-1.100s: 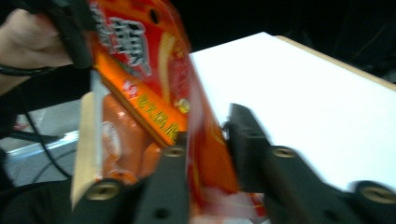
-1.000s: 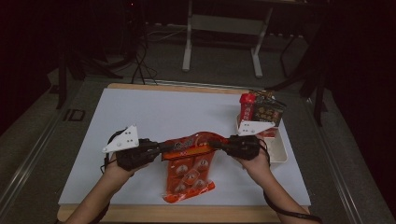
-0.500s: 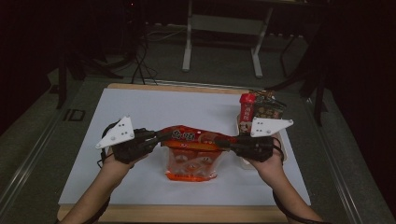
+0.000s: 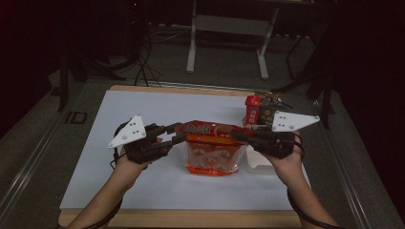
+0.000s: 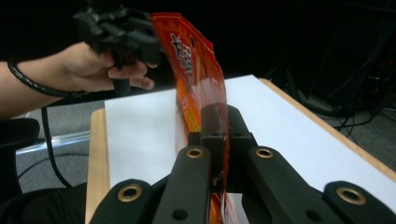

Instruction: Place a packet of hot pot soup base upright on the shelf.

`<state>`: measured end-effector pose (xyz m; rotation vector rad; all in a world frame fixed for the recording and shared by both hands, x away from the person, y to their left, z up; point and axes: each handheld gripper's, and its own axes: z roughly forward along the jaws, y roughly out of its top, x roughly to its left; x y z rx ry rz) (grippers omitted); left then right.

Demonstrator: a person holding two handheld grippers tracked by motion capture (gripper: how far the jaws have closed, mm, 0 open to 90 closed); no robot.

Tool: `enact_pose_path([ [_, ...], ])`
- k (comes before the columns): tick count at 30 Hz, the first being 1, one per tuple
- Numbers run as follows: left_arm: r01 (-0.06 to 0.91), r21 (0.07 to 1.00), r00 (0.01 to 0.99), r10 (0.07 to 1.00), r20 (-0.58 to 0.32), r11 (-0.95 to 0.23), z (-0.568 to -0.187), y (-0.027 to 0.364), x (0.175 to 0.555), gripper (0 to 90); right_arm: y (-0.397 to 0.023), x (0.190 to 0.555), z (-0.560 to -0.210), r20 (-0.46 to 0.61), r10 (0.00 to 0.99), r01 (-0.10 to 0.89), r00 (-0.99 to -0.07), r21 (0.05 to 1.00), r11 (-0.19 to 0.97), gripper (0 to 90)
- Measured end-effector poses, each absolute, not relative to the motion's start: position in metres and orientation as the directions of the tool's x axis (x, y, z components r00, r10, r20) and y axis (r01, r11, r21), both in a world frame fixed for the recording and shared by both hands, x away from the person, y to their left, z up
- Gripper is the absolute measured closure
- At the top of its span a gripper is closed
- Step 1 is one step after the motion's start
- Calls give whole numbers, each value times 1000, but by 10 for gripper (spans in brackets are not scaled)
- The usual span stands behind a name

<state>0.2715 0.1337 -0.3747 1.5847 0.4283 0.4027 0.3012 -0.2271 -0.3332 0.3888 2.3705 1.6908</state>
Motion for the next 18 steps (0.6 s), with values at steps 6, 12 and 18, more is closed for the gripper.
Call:
enact_pose_path([
  [6, 70, 997, 828, 558, -42, -29, -378, 134, 266, 140, -245, 300, -310, -53, 365, 52, -930, 960, 274, 900],
  [12, 120, 992, 801, 594, -79, -29, -391, 141, 264, 31, -271, 303, -292, -69, 426, 43, -902, 968, 248, 900],
  [18, 148, 989, 783, 614, -99, -29, -405, 146, 261, 24, -299, 305, -283, -66, 496, 53, -866, 974, 221, 900],
])
